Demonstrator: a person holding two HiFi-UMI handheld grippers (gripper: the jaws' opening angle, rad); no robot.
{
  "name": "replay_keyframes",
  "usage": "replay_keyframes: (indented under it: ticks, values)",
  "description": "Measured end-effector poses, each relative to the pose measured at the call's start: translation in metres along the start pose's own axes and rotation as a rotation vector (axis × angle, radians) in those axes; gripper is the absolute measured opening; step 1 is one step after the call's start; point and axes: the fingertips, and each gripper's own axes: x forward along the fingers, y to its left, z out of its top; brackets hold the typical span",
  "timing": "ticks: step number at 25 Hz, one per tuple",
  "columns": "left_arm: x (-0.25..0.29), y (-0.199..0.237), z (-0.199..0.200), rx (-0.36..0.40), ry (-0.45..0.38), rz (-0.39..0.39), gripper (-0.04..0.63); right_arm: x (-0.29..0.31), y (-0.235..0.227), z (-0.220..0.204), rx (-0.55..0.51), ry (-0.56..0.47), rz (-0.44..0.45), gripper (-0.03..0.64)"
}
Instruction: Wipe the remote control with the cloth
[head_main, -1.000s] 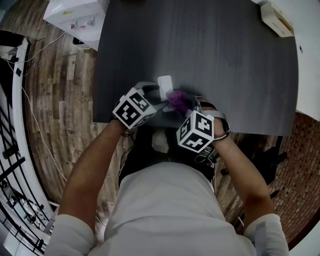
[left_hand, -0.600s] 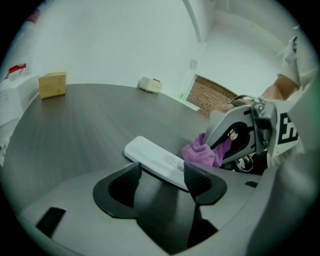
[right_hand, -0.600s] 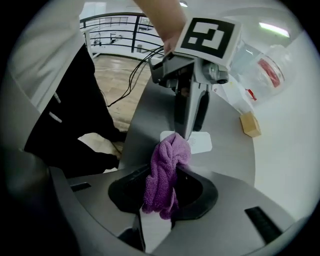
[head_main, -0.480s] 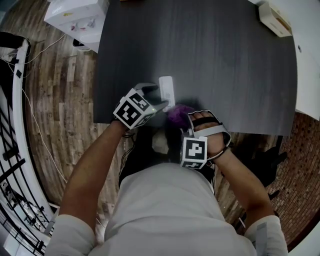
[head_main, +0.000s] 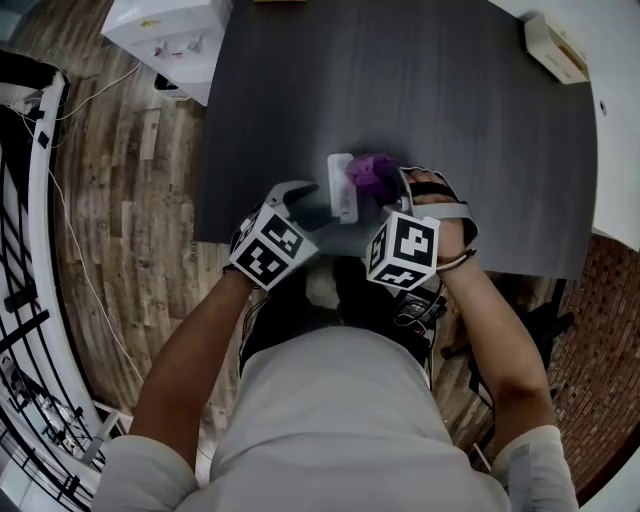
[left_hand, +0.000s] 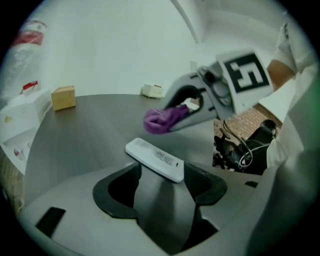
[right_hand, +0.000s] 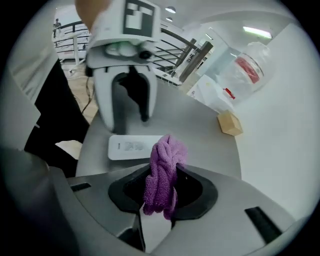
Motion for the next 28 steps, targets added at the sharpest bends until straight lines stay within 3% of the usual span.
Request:
replay_keyframes:
  ticks: [4,8,11,22,28]
  values:
    - [0.008,-0.017,-0.022,0.075,0.097,0.083,0.261,0.02,-0.029,0.025,-0.042,-0.018,-0.036,0.121]
    - [0.02,-0.021,-0.028,0.135,0.162,0.158,0.261,0.038,-0.026,0.044,-0.134,-0.009,-0.021,0.121]
    - [0.027,-0.014,-0.031,0.125,0.198,0.204,0.259,0.044,-0.009,0.046,-0.178,0.004,-0.001,0.121]
    - [0.028,-0.007,-0.032,0.072,0.208,0.148,0.261,0.029,0.017,0.044,-0.059,-0.043,0.088,0.121]
    - [0.027,-0.007,-0.033,0.07,0.207,0.146,0.261,0.021,0.028,0.042,0.015,-0.078,0.072,0.121]
